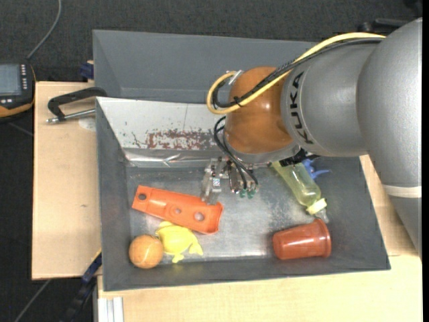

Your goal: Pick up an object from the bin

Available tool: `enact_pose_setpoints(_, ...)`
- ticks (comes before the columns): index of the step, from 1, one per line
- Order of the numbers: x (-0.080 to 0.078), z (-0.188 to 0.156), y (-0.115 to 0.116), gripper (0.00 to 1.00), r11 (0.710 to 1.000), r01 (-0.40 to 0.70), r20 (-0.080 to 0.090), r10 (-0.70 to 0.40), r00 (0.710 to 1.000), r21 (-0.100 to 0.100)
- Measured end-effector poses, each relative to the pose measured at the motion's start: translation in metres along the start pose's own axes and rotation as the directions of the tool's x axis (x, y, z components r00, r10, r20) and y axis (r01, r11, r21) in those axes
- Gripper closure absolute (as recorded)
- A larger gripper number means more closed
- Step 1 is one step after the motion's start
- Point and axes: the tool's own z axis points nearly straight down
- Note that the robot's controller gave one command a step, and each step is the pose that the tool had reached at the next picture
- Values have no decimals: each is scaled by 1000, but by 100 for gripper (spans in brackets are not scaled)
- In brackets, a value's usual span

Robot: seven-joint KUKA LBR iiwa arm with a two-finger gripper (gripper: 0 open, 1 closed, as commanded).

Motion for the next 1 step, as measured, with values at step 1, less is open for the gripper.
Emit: enact_pose_setpoints(1,0,-1,0,0,1000,0,1,0,1000,-1)
